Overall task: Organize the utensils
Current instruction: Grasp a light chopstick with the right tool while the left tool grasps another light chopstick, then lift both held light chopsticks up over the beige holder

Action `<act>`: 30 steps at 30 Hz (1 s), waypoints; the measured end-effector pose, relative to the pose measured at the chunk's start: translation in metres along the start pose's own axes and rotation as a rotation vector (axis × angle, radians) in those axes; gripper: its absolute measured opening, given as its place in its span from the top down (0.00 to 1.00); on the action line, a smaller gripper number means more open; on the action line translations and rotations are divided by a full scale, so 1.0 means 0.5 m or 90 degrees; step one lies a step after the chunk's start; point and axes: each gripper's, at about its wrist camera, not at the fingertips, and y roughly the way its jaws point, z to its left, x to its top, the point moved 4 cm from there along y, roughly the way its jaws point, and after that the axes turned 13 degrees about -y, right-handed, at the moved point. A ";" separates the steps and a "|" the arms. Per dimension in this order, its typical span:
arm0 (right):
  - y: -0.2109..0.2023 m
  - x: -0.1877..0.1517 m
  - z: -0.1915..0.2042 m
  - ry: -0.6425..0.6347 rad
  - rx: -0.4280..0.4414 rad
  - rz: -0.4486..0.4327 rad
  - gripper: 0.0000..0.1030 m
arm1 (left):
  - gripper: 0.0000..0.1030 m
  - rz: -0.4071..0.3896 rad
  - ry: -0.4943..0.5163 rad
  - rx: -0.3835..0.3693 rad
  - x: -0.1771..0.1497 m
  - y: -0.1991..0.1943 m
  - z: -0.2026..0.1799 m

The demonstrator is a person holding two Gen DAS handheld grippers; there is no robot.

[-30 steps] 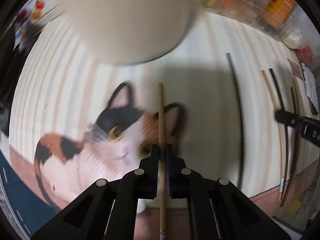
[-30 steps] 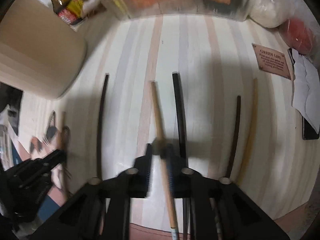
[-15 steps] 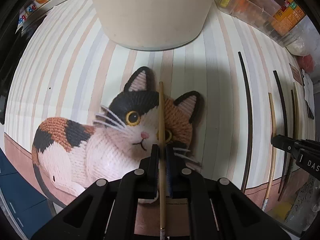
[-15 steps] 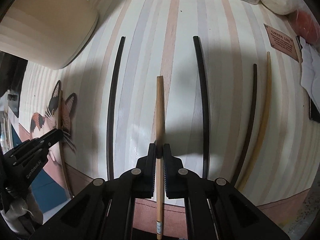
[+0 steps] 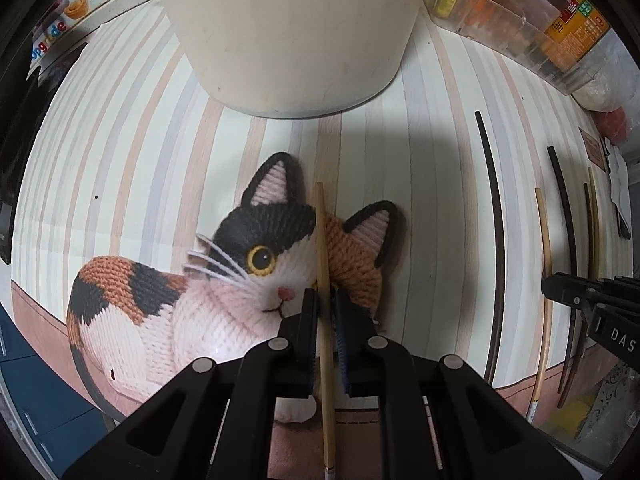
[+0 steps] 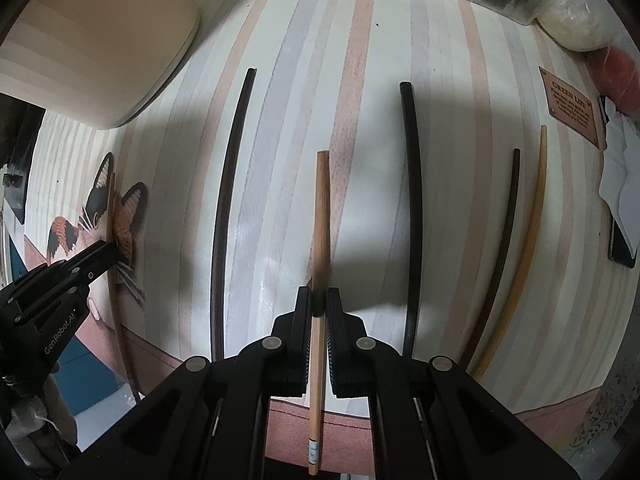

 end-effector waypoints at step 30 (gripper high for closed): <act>-0.119 -0.030 0.019 0.048 0.000 -0.200 0.94 | 0.97 -0.117 0.081 -0.063 0.035 -0.161 -0.057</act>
